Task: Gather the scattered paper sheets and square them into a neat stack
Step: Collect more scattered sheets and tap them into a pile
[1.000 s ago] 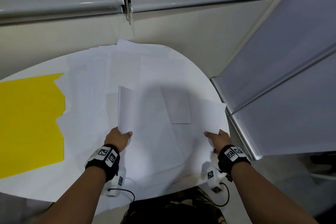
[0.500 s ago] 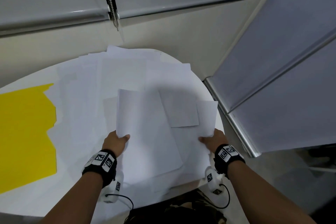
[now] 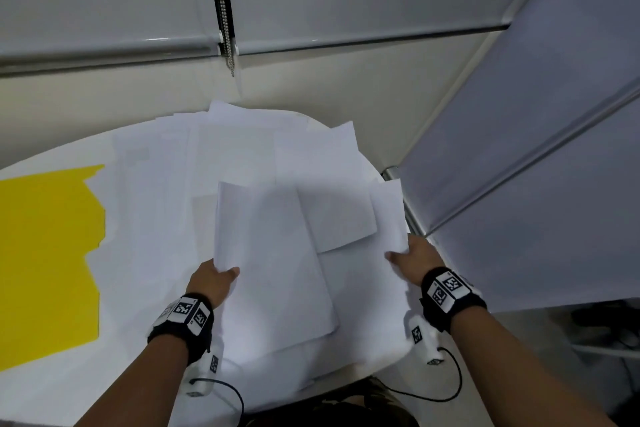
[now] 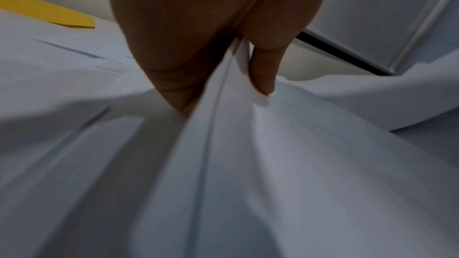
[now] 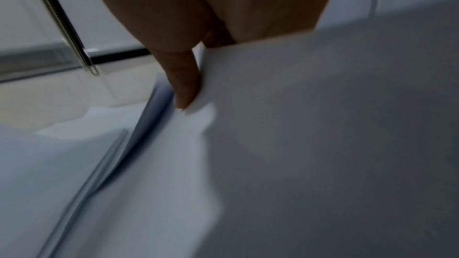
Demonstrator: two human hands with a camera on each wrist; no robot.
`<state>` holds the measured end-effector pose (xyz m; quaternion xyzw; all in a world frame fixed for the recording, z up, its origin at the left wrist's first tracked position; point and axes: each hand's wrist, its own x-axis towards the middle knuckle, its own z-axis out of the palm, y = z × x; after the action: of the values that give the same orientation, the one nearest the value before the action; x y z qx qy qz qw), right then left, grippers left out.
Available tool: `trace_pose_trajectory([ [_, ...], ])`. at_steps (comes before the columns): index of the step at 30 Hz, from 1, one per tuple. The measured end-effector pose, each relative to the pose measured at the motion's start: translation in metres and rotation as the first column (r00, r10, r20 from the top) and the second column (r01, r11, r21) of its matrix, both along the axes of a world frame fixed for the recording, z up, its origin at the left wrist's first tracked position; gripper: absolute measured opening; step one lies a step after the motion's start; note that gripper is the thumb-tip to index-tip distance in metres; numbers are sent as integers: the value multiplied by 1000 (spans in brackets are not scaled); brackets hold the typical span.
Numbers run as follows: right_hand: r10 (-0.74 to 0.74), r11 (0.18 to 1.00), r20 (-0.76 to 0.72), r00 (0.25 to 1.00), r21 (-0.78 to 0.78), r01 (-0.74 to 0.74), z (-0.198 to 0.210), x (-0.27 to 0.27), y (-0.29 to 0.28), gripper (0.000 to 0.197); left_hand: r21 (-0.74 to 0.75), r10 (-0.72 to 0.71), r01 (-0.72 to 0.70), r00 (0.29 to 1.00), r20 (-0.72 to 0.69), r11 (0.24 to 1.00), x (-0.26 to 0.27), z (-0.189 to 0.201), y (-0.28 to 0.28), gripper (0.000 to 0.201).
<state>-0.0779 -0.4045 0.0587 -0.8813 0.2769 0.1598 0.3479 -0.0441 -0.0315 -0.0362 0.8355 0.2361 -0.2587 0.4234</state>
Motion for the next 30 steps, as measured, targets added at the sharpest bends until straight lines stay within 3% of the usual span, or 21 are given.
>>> trace_pose_trajectory([
  [8,163,968,117,980,-211,-136,73,7,-2,32,-66,5,-5,1000,-10,998,-1,-2,2,54],
  [13,169,953,177,970,-281,-114,104,1,-8,32,-69,-12,10,999,-31,998,-2,-9,7,64],
  [16,141,944,226,964,-323,-62,116,-1,-19,34,-54,-7,5,999,-39,999,-1,-4,4,59],
  [26,16,932,428,903,-335,142,179,3,-46,35,-90,21,-25,999,-40,996,1,-9,5,61],
  [30,-48,972,525,850,-172,161,196,11,-46,22,-99,16,-20,999,-40,995,-1,-6,6,63],
])
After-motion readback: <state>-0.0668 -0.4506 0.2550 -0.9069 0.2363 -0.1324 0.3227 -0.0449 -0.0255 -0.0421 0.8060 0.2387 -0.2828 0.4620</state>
